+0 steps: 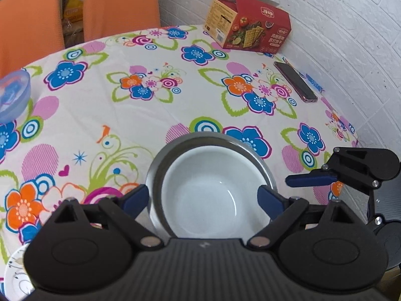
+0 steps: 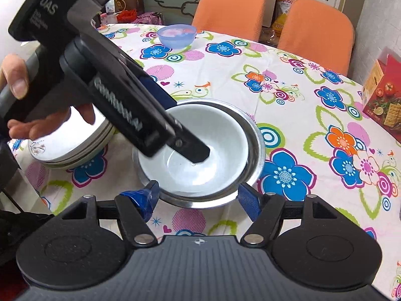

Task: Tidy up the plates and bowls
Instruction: 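Carry the white bowl into the steel bowl and open the left gripper, then move the left gripper to the translucent blue bowl rim and close it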

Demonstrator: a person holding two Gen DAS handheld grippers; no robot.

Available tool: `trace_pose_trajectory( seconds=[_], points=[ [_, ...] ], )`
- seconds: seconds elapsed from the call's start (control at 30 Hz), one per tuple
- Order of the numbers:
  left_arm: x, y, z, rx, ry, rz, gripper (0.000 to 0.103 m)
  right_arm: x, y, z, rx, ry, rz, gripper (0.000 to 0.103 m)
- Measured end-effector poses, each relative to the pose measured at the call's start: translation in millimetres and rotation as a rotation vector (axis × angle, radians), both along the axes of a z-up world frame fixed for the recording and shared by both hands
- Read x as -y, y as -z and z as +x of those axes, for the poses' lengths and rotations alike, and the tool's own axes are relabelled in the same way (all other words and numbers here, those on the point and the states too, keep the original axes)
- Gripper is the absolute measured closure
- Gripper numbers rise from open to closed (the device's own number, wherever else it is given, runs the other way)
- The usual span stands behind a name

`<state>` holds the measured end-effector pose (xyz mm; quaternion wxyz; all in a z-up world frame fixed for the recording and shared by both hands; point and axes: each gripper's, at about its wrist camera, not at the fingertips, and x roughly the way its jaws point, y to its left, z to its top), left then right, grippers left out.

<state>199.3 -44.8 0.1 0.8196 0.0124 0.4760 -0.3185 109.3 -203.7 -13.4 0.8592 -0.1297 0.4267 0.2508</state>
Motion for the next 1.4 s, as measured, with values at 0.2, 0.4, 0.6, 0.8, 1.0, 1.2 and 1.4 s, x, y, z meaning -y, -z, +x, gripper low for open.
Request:
trace_pose_trajectory(
  seconds=[0.2,0.4,0.6,0.8,1.0,1.2,1.4],
  points=[
    [-31,-9,-4,0.013,-0.078,-0.033,0.010,16,-10,-13,0.041,0.033,0.011,0.047],
    [-63,-12,-9,0.041,-0.172,-0.016,0.010,28,-20,-14,0.080,0.089,0.113,0.047],
    [-98,-20,-12,0.091,-0.272,0.001,0.010,16,-30,-2,0.094,0.098,0.223,0.047],
    [-132,-26,-6,0.124,-0.336,0.016,0.010,-12,-41,15,0.106,0.068,0.222,0.047],
    [-163,-29,9,0.141,-0.396,0.043,0.010,-45,-55,43,0.121,0.023,0.232,0.047],
    [-186,-24,38,0.127,-0.455,0.084,0.010,-80,-69,84,0.140,-0.010,0.274,0.047],
    [-216,-25,93,0.101,-0.580,0.024,0.010,-109,-65,136,0.143,-0.020,0.287,0.047]
  ],
)
